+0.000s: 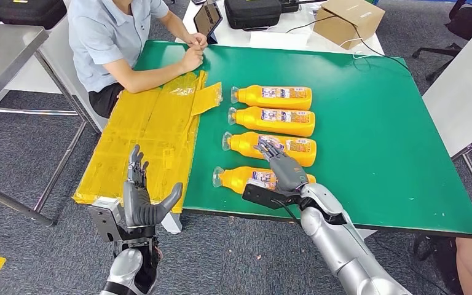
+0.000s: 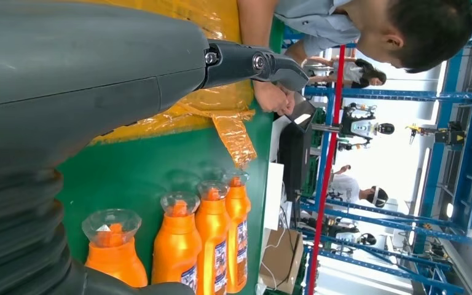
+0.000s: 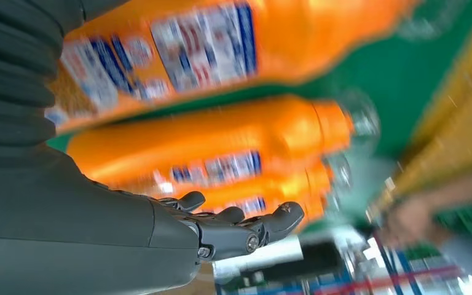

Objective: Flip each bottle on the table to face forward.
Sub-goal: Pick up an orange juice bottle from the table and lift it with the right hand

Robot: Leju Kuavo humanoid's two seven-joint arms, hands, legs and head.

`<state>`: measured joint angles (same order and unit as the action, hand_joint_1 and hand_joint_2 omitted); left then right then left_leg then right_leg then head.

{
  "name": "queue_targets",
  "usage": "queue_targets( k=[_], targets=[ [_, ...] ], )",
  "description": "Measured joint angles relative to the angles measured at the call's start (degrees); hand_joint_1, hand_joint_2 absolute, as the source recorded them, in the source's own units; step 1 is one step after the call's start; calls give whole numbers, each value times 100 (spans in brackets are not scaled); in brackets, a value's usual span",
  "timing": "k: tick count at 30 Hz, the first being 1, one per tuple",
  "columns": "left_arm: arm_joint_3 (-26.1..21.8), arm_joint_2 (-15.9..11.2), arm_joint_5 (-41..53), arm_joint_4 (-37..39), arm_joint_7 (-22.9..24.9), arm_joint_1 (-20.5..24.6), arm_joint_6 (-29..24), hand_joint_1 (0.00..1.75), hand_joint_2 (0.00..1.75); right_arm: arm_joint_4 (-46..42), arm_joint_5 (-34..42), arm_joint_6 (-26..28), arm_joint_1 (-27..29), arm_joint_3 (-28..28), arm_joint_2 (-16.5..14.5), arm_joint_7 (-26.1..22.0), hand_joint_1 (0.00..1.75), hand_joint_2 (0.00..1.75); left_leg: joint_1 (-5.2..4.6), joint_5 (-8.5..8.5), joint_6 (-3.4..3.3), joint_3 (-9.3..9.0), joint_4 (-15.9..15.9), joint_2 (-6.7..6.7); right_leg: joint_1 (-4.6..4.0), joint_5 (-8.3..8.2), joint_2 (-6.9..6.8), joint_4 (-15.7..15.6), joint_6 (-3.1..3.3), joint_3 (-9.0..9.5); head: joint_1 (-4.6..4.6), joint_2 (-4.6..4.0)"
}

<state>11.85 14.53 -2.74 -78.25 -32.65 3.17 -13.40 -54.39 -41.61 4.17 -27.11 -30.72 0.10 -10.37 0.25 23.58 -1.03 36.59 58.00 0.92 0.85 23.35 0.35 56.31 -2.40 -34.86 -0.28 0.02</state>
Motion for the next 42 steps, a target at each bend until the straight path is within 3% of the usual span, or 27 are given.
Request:
queue_targets(
  k=[10,20,42],
  targets=[
    [-70,-2,23,-3,-2,-21,-76,0,175,561,-113,-172,-250,-329,2,486,0,175,0,0,0,0,0,0,0,0,0,0,0,0,-1,0],
    [-193,-2,87,-156,4,-176,-165,0,175,756,-980,21,-389,-603,79,1329,0,175,0,0,0,0,0,0,0,0,0,0,0,0,0,0],
    [-424,0,93,-262,7,-285,-116,0,175,543,-1079,-303,-387,-886,396,1336,0,175,0,0,0,-1,0,0,0,0,0,0,0,0,0,-1]
  ],
)
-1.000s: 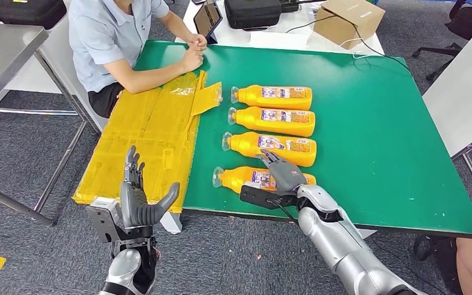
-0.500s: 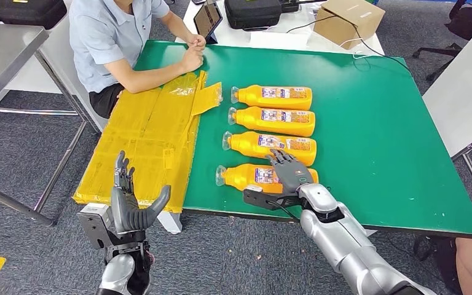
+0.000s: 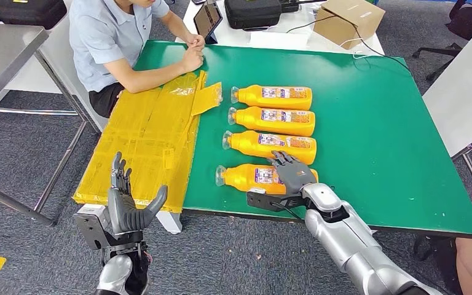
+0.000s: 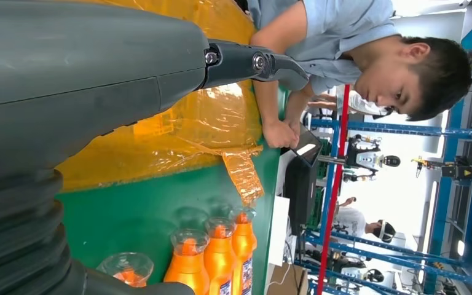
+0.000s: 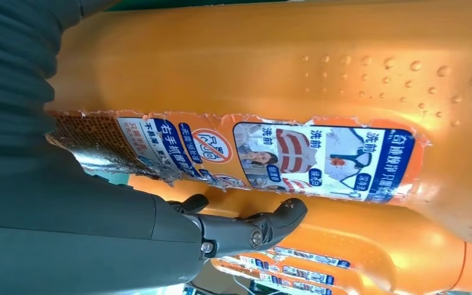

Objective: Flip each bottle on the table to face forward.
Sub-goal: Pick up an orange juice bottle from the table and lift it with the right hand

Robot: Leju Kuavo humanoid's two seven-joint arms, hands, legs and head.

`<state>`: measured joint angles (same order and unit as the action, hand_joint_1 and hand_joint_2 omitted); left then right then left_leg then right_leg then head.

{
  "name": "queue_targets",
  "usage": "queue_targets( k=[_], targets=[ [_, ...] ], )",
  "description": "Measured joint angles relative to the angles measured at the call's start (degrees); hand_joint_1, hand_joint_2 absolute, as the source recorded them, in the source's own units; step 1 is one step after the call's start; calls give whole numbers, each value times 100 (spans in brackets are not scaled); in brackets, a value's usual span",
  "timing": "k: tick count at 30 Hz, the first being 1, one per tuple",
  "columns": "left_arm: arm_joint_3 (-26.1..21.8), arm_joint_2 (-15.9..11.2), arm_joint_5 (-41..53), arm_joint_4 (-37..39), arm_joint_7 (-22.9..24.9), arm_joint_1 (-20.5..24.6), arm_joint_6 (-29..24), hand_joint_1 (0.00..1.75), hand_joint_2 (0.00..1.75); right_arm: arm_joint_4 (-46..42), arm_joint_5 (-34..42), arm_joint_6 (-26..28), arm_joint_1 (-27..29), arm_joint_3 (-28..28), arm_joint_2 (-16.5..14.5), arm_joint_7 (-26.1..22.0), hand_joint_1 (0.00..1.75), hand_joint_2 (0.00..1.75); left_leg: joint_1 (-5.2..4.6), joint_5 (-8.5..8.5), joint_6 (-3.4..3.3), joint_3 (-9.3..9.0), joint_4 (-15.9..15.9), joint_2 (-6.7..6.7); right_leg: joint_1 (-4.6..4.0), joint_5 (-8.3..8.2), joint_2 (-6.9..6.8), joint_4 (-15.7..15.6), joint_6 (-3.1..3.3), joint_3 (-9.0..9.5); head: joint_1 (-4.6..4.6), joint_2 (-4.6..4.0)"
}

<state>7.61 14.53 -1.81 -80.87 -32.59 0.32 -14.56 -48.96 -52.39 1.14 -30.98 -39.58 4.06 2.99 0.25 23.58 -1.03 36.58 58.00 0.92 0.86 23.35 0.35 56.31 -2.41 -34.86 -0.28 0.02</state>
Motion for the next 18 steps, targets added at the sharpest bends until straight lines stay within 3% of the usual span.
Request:
queue_targets(
  k=[8,15,16,18],
  targets=[
    [-43,2,-16,-1,-6,-2,20,0,175,-77,57,-136,32,-60,78,-67,0,175,0,0,0,-1,0,0,0,0,0,-1,0,0,0,1],
    [-98,4,-51,-133,-36,-90,22,0,175,-587,-208,-34,372,-155,386,138,1,175,0,1,0,-2,0,1,1,0,-1,-2,0,1,-1,1],
    [-109,4,-50,-160,-42,-106,22,0,175,-680,-241,-48,427,-162,441,173,34,175,0,1,0,-2,0,1,1,0,-1,-2,0,1,-1,1],
    [-130,4,-49,-205,-52,-129,22,0,175,-847,-289,-89,539,-173,551,236,118,175,0,1,0,-2,0,2,1,0,-1,-3,0,1,0,1]
  ],
)
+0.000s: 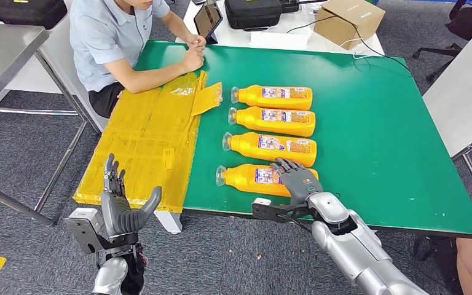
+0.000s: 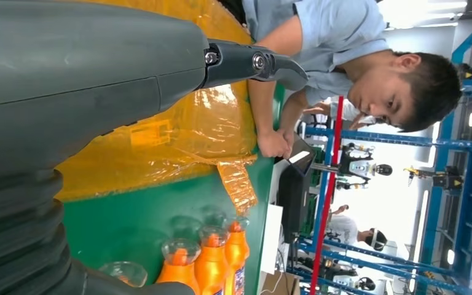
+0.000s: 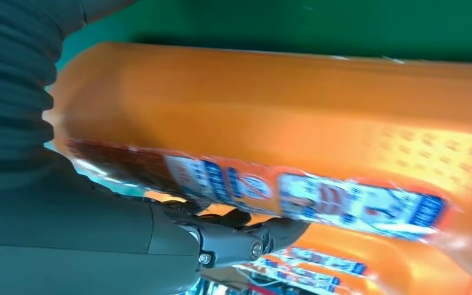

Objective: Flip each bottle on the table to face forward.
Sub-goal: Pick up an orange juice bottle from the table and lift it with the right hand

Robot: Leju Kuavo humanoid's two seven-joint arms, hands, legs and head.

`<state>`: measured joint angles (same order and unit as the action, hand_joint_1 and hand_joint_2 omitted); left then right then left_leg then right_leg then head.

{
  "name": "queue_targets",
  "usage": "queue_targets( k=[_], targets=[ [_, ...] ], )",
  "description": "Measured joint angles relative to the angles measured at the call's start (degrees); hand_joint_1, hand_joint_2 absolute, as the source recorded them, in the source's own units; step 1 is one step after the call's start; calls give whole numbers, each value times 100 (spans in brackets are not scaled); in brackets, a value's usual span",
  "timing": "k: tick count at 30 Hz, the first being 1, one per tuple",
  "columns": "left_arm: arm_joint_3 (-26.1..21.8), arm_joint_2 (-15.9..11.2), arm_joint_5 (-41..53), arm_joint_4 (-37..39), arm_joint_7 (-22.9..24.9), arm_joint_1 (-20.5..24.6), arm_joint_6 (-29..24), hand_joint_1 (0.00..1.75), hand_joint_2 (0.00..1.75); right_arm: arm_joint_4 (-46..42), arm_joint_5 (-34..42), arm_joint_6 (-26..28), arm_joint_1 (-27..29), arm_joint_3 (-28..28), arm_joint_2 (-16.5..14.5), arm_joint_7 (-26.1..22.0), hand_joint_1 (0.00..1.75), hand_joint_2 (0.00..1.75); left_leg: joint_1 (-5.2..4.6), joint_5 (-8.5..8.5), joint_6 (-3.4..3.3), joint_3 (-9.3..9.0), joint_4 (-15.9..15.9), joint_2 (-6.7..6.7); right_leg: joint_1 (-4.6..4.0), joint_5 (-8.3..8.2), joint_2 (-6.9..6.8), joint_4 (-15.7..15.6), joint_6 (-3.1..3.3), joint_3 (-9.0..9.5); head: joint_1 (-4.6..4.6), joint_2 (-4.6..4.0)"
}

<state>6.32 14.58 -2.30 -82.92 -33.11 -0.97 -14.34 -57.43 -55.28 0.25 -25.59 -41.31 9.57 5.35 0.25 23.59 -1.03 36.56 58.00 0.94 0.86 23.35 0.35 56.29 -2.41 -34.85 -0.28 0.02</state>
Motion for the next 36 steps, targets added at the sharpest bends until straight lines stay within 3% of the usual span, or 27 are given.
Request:
queue_targets(
  k=[1,3,13,20,30,36],
  targets=[
    [-10,0,0,-16,-5,-6,0,0,175,-70,-20,-14,59,-3,54,25,161,175,0,0,0,-1,0,0,0,0,0,0,0,1,0,0],
    [-32,0,-1,-33,-17,-14,2,0,175,-181,-57,-19,182,-5,145,53,175,175,0,1,0,-3,0,0,0,0,0,-1,0,2,-1,0],
    [-94,0,-2,-38,-42,-17,-2,0,175,-638,-114,-21,663,96,515,113,175,175,0,4,0,-31,0,0,0,3,0,-2,1,29,-1,0],
    [-148,0,11,-75,-48,-29,-15,0,175,-883,-102,48,1102,452,673,264,175,175,0,10,-5,-51,0,10,0,12,-2,-5,-5,50,-1,0],
    [-149,0,5,-79,-48,-13,-15,0,175,-1023,655,390,1464,1162,464,-576,175,175,0,15,-7,-72,0,14,0,16,-2,-8,-13,75,1,0],
    [-103,12,-450,-79,218,34,18,0,175,-1607,1559,1119,1858,1622,-105,-1686,175,175,0,18,-1,-57,-1,-8,-6,4,4,-1,-2,53,-3,0]
  ],
)
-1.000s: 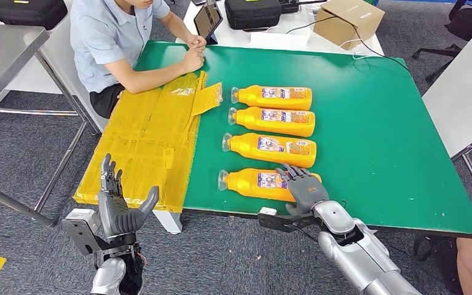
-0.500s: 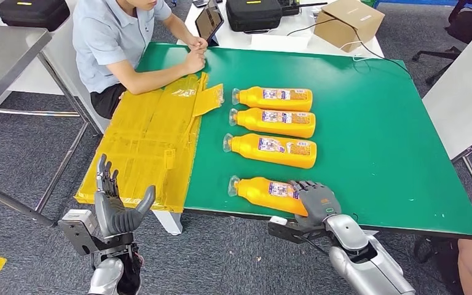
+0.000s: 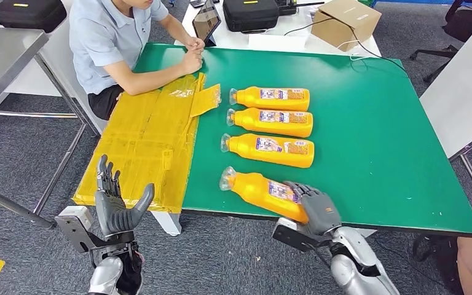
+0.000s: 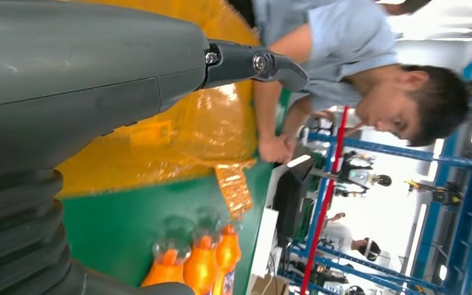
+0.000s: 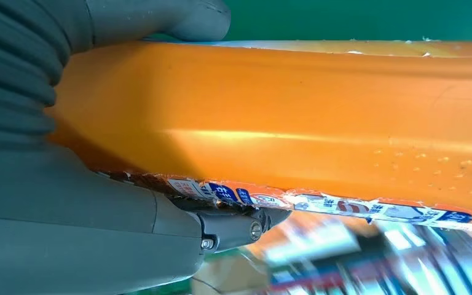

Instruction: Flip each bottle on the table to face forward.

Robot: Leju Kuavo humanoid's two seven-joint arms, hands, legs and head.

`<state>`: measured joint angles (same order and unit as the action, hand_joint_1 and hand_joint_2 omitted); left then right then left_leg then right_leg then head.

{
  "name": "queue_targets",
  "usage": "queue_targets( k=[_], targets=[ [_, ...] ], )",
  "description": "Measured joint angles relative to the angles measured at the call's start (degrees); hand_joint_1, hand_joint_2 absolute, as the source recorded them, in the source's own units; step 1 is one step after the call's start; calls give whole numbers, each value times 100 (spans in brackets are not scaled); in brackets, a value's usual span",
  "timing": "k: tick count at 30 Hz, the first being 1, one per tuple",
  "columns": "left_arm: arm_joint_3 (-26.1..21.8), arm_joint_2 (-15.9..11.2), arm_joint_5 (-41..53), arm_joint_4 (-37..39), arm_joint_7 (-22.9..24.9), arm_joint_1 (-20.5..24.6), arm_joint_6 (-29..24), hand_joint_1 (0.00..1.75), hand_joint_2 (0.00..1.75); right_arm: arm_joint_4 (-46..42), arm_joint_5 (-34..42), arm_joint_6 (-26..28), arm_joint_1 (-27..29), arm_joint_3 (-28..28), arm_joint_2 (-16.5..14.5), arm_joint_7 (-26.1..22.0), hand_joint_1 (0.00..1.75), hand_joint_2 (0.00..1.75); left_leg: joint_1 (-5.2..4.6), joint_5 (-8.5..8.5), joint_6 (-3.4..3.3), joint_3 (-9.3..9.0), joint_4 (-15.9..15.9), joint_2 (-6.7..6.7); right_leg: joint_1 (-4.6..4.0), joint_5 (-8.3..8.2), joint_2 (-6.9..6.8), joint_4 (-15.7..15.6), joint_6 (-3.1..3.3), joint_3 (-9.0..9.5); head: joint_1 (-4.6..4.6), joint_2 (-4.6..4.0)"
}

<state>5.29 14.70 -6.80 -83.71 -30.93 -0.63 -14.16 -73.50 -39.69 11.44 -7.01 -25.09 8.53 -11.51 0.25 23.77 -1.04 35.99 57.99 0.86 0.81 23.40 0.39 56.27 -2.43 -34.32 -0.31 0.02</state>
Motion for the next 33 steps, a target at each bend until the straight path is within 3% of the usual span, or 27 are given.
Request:
queue_targets(
  k=[4,9,16,21,29,33],
  targets=[
    [96,34,-207,14,168,58,48,0,175,-486,218,267,65,137,-425,-275,175,175,7,-2,4,4,-1,-4,-5,6,0,1,10,-9,1,0],
    [167,38,-271,21,236,78,120,0,175,-725,402,356,93,245,-636,-481,175,175,6,-2,4,11,-1,-2,-1,8,-1,1,12,-9,3,0],
    [735,16,-408,343,623,92,1302,0,175,-882,1047,605,-34,315,-1079,-1132,175,175,1,0,2,17,-1,-2,2,8,-1,0,11,-12,3,0],
    [1246,12,-363,602,617,94,1645,0,175,-752,1287,521,-285,308,-1396,-1190,175,175,2,-1,2,17,-1,-2,0,8,-1,1,11,-14,2,0],
    [1478,-19,-392,682,621,108,1727,0,175,-513,1335,494,-410,295,-1588,-1220,175,175,3,-1,3,21,-1,1,0,8,-2,2,11,-16,3,0],
    [1561,-39,-209,672,403,140,1832,0,175,-310,1312,312,-506,211,-1648,-1272,175,175,3,-1,2,25,-1,0,0,8,-2,1,11,-18,3,0]
  ],
)
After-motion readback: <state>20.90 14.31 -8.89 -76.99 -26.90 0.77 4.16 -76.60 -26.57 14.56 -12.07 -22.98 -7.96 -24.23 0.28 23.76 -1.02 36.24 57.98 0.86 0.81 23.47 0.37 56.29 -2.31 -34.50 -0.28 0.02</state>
